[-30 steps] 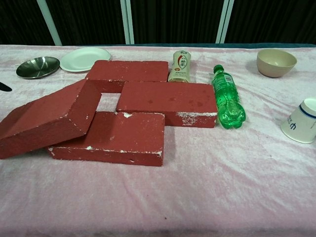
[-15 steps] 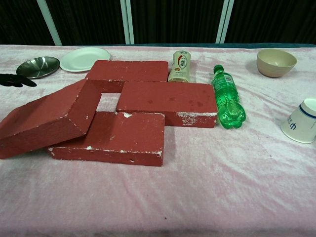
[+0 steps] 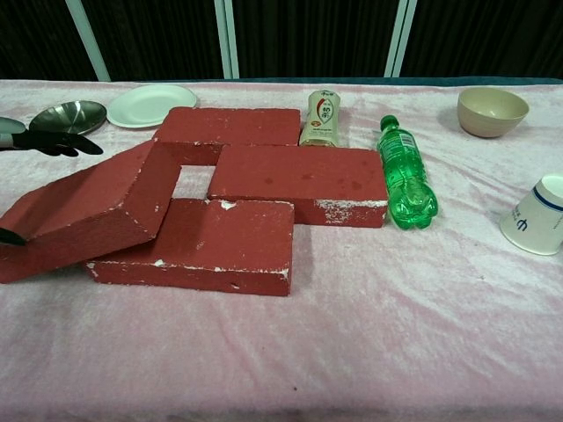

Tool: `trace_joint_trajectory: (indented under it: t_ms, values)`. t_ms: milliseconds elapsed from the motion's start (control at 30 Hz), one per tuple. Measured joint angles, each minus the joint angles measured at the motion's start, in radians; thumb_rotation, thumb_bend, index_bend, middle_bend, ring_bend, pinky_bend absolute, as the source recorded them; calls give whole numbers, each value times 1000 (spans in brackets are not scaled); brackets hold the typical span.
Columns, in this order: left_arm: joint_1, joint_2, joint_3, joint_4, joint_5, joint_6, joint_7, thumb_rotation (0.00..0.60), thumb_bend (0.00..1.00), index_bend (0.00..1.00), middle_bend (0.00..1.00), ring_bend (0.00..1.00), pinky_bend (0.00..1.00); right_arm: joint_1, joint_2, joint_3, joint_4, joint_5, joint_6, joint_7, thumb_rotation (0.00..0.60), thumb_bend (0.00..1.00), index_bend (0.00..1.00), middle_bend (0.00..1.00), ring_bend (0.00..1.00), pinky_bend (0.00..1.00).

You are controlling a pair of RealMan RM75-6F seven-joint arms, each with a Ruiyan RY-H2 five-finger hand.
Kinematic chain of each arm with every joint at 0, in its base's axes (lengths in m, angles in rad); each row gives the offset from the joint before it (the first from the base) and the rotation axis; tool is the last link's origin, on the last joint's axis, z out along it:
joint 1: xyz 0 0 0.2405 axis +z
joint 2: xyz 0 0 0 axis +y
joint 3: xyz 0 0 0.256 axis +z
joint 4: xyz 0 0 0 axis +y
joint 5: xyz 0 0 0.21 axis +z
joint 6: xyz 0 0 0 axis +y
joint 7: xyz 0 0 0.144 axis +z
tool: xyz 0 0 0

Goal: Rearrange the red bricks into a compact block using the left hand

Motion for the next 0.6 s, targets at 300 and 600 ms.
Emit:
trace_joint_trajectory:
  t_ms: [300, 600]
  values:
    - [-12, -8, 0, -8, -30, -22, 33, 600, 0, 0, 0, 0, 0, 1, 2, -1, -4, 2, -3, -6, 600, 42, 0, 0, 0, 78]
    - [-15, -23, -7, -5, -60, -22, 69, 600, 0, 0, 49, 0, 1, 1, 3, -1, -6, 6, -5, -7, 600, 42, 0, 0, 0, 78]
